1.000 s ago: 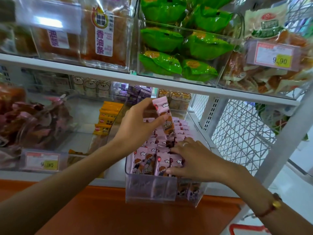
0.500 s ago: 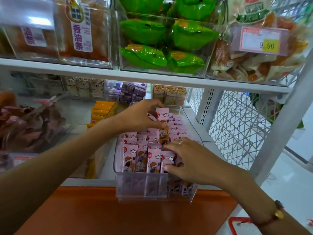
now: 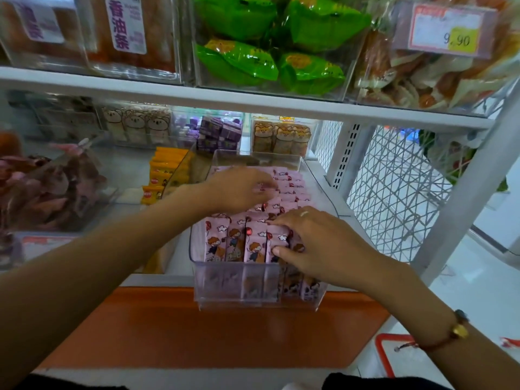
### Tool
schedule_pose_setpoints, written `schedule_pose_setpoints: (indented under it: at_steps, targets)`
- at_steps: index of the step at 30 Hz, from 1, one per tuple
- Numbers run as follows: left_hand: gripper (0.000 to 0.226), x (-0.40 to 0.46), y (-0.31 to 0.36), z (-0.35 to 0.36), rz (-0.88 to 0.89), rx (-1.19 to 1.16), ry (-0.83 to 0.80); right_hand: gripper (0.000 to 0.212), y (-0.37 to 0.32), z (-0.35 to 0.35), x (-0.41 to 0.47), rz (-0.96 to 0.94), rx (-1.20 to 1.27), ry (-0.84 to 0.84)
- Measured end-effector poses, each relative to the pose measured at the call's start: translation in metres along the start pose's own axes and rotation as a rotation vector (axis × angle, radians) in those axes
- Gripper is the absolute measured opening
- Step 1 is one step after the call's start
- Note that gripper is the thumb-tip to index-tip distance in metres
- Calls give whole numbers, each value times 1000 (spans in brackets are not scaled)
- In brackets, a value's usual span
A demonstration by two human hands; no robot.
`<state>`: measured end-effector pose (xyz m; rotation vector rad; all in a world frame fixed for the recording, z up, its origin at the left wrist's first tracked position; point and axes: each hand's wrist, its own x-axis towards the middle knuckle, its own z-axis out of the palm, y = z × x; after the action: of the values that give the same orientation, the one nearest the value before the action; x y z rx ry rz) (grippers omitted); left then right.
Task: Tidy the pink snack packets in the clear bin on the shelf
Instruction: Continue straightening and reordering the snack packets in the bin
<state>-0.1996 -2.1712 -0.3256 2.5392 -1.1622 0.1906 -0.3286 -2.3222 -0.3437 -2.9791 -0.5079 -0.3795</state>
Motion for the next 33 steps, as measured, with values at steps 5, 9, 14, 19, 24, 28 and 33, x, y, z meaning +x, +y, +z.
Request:
schedule_pose_setpoints:
  at_steps: [5, 9, 14, 19, 24, 28, 33]
  targets:
    - [25, -16, 9, -9, 137, -32, -2, 47, -3, -2, -1, 36, -30, 13]
    - [36, -13, 15, 1, 76, 163, -198, 40, -4, -4, -1, 25, -68, 24]
    - [24, -9, 17, 3, 3, 48, -134, 42, -3, -7, -4, 1, -101, 83]
    - [17, -27, 21, 3, -159, -335, 246, 55, -4, -7, -8, 8, -32, 127]
    - [15, -46, 39, -5, -223, -720, 597, 62, -8, -12, -4, 184, 375, 368]
    - [8, -59, 55, -14, -120, -900, 664, 71, -20, -16, 4, 238, 640, 342]
    - [18, -70, 55, -13, -66, -910, 573, 44, -20, -19, 7, 278, 817, 427]
